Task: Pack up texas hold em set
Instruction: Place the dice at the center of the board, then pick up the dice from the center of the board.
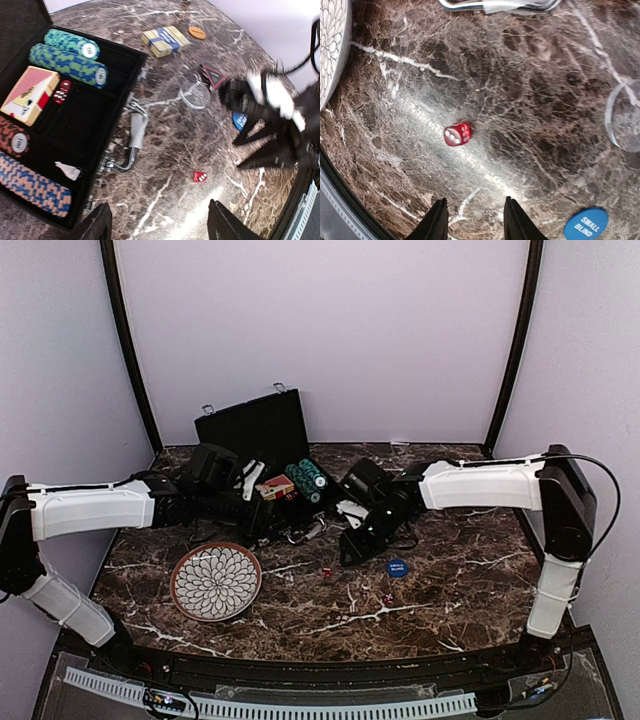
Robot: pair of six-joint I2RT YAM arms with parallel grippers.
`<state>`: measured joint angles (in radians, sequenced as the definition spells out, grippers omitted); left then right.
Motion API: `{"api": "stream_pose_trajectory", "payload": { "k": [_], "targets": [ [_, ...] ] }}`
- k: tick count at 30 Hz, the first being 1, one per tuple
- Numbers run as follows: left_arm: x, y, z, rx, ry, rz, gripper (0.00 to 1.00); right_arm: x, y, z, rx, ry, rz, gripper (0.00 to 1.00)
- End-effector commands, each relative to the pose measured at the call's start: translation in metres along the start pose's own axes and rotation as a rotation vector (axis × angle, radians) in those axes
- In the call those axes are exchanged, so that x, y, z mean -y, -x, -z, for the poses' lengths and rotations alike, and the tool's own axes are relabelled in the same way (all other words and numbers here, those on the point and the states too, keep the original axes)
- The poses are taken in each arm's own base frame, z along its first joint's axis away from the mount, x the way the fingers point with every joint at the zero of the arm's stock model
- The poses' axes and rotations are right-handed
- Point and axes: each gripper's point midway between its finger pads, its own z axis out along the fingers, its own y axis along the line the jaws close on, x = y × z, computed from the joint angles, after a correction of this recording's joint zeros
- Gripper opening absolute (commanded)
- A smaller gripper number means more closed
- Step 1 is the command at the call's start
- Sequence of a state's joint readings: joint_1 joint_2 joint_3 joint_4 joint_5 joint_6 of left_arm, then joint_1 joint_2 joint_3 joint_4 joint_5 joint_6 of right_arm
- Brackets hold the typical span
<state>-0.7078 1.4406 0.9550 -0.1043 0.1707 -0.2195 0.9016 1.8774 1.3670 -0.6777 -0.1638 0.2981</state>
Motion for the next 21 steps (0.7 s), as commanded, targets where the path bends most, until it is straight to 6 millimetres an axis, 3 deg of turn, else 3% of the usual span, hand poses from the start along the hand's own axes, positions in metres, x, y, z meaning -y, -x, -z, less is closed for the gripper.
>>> {"api": "stream_pose_trajectory", "payload": {
  "k": [1, 10, 21],
  "targets": [
    [0.021, -0.011, -0.012, -0.017, -0.071, -0.056, 0.67, 0.023, 0.01, 0.031, 0.099, -0.005, -0.076, 0.4],
    [0.05, -0.044, -0.049, -0.131, -0.107, -0.182, 0.68, 0.064, -0.002, 0.054, 0.142, -0.044, -0.161, 0.42],
    [0.064, -0.067, -0.091, -0.281, -0.045, -0.16, 0.69, 0.075, -0.011, 0.055, 0.136, -0.052, -0.181, 0.42]
  ]
}}
